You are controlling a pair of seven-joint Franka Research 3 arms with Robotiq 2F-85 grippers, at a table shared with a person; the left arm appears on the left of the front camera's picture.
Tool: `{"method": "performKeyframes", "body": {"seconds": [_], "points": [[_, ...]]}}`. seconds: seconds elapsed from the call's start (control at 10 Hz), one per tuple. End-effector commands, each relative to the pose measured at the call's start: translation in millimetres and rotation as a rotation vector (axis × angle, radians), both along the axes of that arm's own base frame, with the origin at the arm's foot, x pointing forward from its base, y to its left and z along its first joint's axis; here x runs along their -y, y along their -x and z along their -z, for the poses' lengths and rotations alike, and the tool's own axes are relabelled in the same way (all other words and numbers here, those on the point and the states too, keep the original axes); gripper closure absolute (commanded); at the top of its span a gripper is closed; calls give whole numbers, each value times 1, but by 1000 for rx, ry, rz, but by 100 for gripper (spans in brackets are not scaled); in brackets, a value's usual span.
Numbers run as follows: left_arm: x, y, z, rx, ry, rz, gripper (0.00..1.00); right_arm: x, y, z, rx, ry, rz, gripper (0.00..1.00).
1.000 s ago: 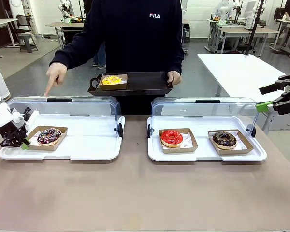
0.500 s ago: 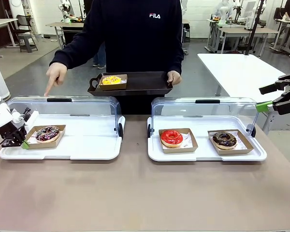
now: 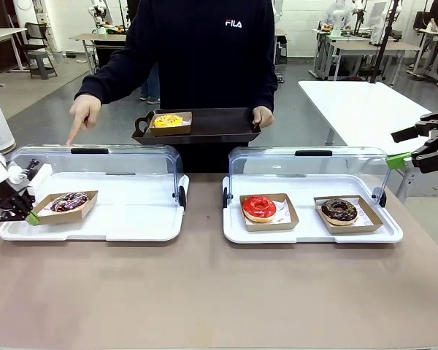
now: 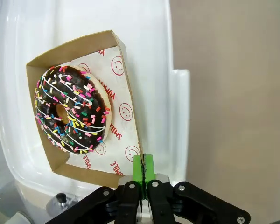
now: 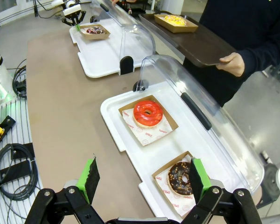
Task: Provide the desired donut to the person.
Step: Pick up and lift the Paper togo box containing the Donut pointed at by the person.
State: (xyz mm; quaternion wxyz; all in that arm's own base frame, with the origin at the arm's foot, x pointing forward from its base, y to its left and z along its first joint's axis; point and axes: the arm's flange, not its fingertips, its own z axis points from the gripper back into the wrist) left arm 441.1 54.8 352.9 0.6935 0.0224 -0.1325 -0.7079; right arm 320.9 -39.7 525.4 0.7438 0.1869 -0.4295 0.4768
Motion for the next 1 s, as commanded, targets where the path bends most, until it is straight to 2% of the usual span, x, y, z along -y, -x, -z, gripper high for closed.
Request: {"method": "performKeyframes", "body": {"seconds": [0.0, 0.1, 0.3, 0.4, 0.6, 0.9], "points": [[-6, 63, -35, 53, 11, 53, 100, -2, -2, 0, 5, -23, -11, 0], [-9, 90, -46, 75, 29, 73, 100, -2, -2, 0, 5, -23, -11, 0], [-17, 138, -61, 17, 60, 126, 100, -2, -2, 0, 5, -23, -11, 0], [-23, 163, -75, 18, 94, 120, 100, -2, -2, 0, 5, -23, -11, 0], [-30, 198, -108, 92, 62, 88, 100, -2, -2, 0, 5, -23, -11, 0], [-14, 216, -152, 251, -60, 100, 100, -2, -2, 0, 5, -23, -11, 0]]}}
